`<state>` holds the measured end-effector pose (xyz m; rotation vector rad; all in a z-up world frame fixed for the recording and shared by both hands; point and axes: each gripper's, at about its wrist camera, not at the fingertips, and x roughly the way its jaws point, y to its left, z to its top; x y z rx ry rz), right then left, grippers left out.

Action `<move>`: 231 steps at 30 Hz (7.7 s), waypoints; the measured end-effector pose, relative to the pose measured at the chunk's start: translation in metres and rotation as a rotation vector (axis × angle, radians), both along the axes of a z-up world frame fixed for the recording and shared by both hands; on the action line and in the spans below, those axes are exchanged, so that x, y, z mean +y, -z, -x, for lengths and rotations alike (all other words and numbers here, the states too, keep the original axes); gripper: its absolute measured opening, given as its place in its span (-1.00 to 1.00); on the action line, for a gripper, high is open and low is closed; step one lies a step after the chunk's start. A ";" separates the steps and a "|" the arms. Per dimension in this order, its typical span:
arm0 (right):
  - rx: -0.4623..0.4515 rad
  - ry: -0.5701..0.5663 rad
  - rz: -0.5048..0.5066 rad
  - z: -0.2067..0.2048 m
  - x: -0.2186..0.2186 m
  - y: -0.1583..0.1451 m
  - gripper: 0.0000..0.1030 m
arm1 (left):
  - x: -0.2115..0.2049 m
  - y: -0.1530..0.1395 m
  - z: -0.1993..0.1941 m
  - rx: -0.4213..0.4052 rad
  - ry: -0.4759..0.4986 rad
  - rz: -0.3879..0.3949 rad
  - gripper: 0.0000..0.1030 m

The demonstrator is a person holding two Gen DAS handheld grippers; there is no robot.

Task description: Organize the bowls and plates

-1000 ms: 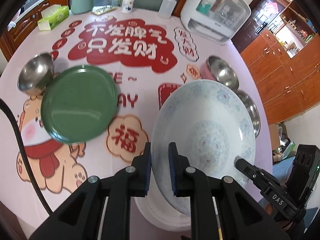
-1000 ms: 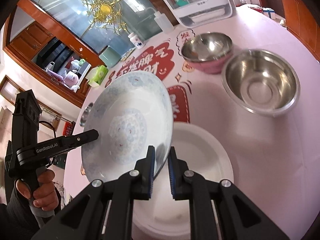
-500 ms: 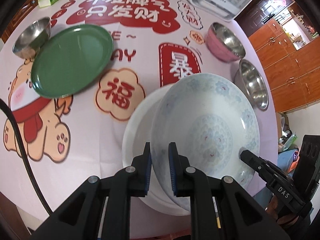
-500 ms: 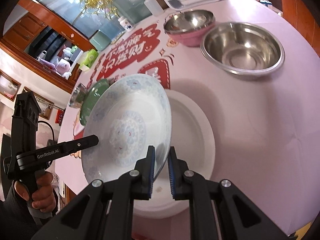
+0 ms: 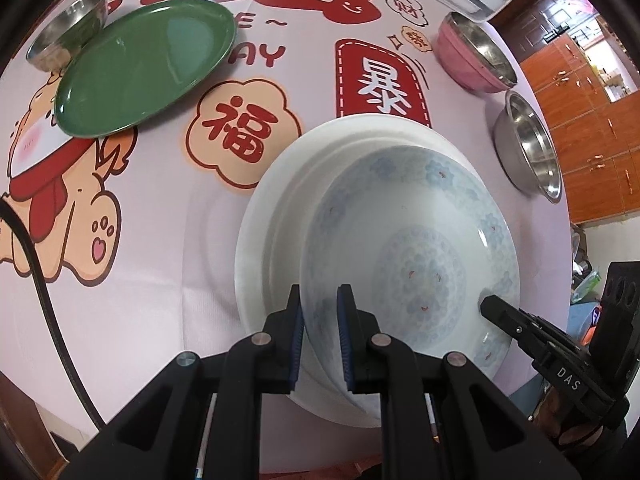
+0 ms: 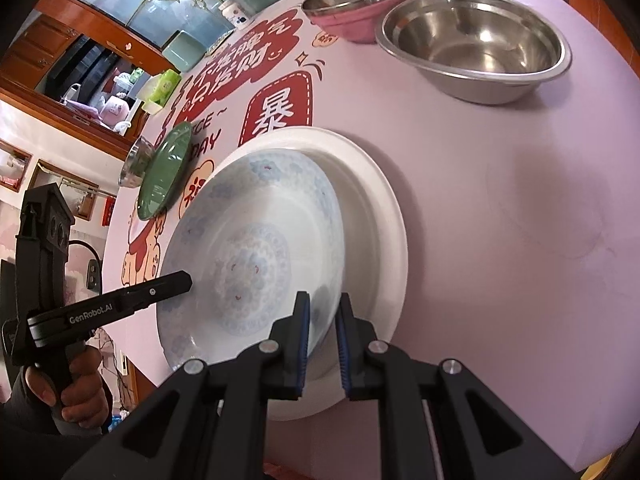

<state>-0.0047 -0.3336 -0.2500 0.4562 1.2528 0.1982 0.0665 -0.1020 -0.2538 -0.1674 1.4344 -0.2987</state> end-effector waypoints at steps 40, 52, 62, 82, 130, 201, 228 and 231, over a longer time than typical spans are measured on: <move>0.013 -0.084 0.028 -0.010 -0.005 -0.006 -0.49 | 0.001 0.003 0.001 -0.006 -0.040 -0.025 -0.39; -0.047 -0.059 0.030 -0.020 -0.014 -0.025 -0.11 | 0.018 -0.022 -0.002 -0.055 -0.087 -0.092 0.05; -0.085 -0.077 0.009 -0.035 0.007 -0.039 0.28 | 0.061 -0.049 -0.014 -0.129 -0.188 -0.157 0.56; -0.117 -0.015 0.012 -0.065 0.095 -0.052 0.31 | 0.173 -0.053 -0.054 -0.170 -0.211 -0.237 0.63; -0.092 0.211 -0.065 -0.165 0.202 0.010 0.09 | 0.227 0.017 -0.161 -0.125 -0.070 -0.012 0.63; -0.137 0.280 -0.006 -0.138 0.183 -0.010 -0.89 | 0.195 -0.006 -0.150 -0.207 0.090 0.054 -0.77; -0.222 0.446 0.040 -0.025 0.117 -0.048 -0.86 | 0.101 -0.059 -0.086 -0.322 0.306 0.085 -0.76; -0.217 0.477 0.040 -0.011 0.107 -0.047 -0.85 | 0.084 -0.059 -0.078 -0.320 0.346 0.086 -0.76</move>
